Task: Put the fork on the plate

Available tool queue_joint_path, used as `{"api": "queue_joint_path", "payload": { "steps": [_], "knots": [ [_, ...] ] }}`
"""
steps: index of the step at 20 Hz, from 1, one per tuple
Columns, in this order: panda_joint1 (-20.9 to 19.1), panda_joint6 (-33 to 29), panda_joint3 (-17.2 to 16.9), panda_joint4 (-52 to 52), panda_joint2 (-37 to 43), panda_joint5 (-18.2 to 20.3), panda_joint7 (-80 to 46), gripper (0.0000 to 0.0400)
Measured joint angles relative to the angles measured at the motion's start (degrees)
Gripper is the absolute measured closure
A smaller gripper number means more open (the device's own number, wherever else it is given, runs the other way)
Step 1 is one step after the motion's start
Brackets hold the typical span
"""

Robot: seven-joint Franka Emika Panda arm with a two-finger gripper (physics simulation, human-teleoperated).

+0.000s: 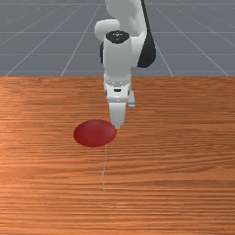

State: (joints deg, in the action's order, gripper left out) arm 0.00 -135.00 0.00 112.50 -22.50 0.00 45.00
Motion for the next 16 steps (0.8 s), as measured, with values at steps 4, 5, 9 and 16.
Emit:
{"api": "queue_joint_path", "payload": {
  "steps": [4, 5, 9, 16],
  "knots": [
    [0.08, 0.30, -0.17, 0.21, 0.23, 0.32, -1.11, 0.0181],
    [0.07, 0.49, -0.30, 0.33, 0.43, 0.52, -1.77, 0.0110],
    [-0.43, 12.16, -4.41, 10.51, 14.38, 4.19, -27.78, 0.0324],
    [-1.69, 17.95, -6.68, 11.31, 15.99, 16.20, -63.84, 0.0398]
  ]
}}
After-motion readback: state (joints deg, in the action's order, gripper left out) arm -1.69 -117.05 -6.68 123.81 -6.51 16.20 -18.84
